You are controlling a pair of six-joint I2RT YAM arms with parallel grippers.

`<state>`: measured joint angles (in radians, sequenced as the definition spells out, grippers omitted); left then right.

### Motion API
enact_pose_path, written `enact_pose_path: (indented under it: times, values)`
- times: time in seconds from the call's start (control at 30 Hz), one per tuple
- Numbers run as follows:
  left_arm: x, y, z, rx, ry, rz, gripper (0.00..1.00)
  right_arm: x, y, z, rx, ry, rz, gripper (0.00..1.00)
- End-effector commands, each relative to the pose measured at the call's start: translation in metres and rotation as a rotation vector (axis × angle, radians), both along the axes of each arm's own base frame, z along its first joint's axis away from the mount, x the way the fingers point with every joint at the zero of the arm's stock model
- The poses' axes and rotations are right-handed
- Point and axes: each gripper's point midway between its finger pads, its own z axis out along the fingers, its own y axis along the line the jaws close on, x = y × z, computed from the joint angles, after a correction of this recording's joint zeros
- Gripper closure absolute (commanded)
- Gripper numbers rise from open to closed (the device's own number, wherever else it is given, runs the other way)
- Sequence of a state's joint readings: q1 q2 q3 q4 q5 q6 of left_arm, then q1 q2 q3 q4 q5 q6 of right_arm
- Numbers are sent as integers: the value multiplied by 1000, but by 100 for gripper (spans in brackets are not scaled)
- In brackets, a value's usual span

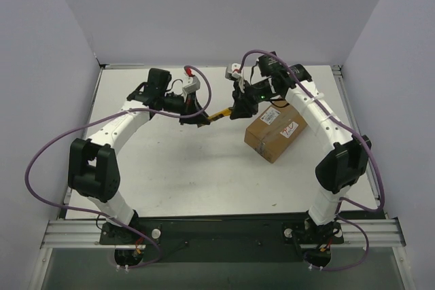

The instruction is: Unpack the express box

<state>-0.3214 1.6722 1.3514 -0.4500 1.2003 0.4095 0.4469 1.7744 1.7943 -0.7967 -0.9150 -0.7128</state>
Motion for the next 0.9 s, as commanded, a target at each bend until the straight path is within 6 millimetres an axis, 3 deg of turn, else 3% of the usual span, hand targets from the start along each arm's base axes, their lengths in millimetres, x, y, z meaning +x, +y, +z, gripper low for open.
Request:
enact_pose_path:
  times: [0.0, 0.03, 0.07, 0.1, 0.13, 0.17, 0.23, 0.27, 0.33, 0.63, 0.87]
  values:
    - [7, -1, 11, -21, -8, -1, 100, -5, -4, 43, 93, 0, -34, 66]
    - [6, -2, 16, -41, 4, -8, 100, -3, -6, 51, 114, 10, -48, 35]
    - [11, -5, 20, -68, -23, -10, 100, -4, -7, 56, 141, 29, -52, 17]
    - [11, -6, 23, -81, 37, 8, 100, -4, -8, 61, 155, 58, -71, 9]
    - [13, -8, 25, -98, 51, 12, 100, -3, -11, 64, 168, 65, -77, 6]
    - [17, -11, 37, -139, 61, 18, 100, -4, -11, 67, 181, 70, -75, 6]
    - [19, -13, 36, -175, 109, 27, 100, -6, -8, 68, 203, 105, -66, 9]
    - [25, -16, 49, -226, 28, 17, 100, -7, -7, 67, 207, 117, -63, 10]
    - [22, -18, 48, -253, 148, 30, 100, -6, -3, 64, 217, 142, -65, 14]
    - [24, -25, 58, -276, 146, 20, 100, 22, 16, 70, 271, 160, -144, 27]
    - [26, -26, 66, -288, 156, 33, 100, 27, 27, 66, 276, 172, -146, 36]
